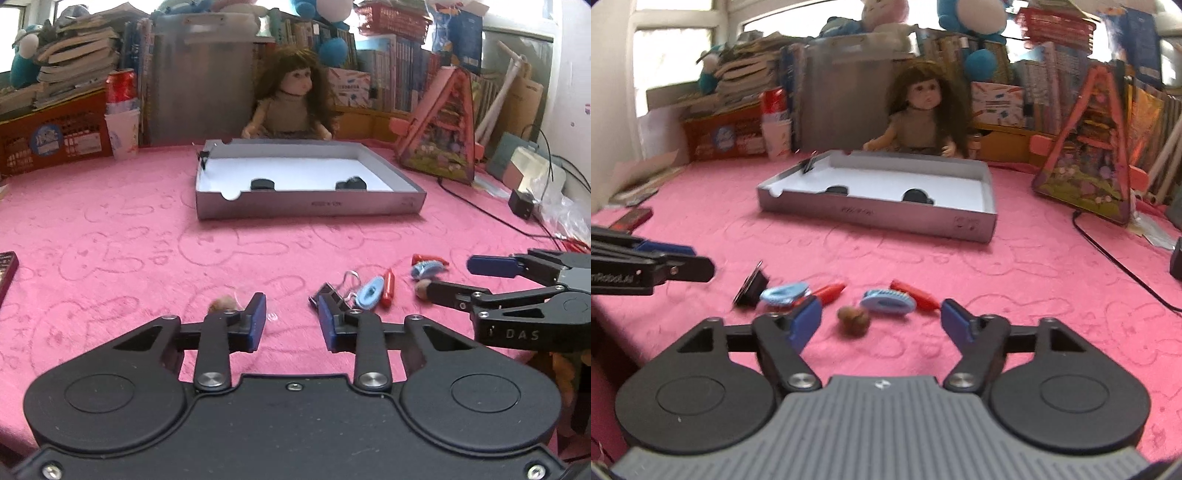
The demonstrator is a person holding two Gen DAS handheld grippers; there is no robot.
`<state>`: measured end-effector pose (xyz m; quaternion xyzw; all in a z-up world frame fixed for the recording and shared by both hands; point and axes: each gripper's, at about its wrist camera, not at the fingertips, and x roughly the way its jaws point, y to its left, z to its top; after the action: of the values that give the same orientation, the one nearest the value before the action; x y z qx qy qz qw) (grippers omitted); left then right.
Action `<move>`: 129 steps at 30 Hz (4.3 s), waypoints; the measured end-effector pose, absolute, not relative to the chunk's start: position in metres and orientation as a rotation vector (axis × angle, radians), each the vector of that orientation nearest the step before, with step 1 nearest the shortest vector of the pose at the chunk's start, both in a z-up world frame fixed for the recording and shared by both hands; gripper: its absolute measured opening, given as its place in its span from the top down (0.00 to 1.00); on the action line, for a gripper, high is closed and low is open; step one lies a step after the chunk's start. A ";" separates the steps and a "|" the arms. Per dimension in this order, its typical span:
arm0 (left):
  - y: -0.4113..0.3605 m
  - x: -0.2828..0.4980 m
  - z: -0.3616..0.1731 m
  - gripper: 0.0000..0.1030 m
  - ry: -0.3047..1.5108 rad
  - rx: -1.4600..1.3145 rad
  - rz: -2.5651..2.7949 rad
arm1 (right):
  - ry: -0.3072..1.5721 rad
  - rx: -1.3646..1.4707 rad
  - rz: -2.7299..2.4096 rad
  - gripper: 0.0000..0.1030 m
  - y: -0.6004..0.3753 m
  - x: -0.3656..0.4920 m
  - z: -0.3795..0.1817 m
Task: Organize rigid objects
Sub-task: 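Withdraw both grippers from the tray toward the walnut on the table, then close the left gripper on the clear plastic dome while the right grasps the walnut, then carry the clear dome and walnut with both grippers over the white tray, then open the left gripper to drop the dome while the right releases the walnut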
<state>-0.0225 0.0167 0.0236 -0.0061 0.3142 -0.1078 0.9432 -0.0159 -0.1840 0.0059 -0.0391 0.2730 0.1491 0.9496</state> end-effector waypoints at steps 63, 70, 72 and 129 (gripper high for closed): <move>0.013 0.031 0.041 0.74 0.587 0.035 -0.130 | 0.535 -0.046 0.269 0.74 -0.173 0.009 0.023; 0.010 0.066 0.067 0.74 0.571 0.003 -0.160 | 0.516 -0.024 0.256 0.75 -0.178 0.041 0.047; 0.008 0.078 0.074 0.74 0.567 0.006 -0.168 | 0.520 -0.014 0.251 0.74 -0.180 0.053 0.053; -0.016 0.288 0.009 0.74 0.823 0.018 -0.051 | 0.882 0.089 0.177 0.74 -0.170 0.268 0.012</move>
<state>0.2881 -0.0159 0.0091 0.0087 0.3998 -0.0249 0.9162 0.2684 -0.1695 0.0120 0.0429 0.4261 0.0856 0.8996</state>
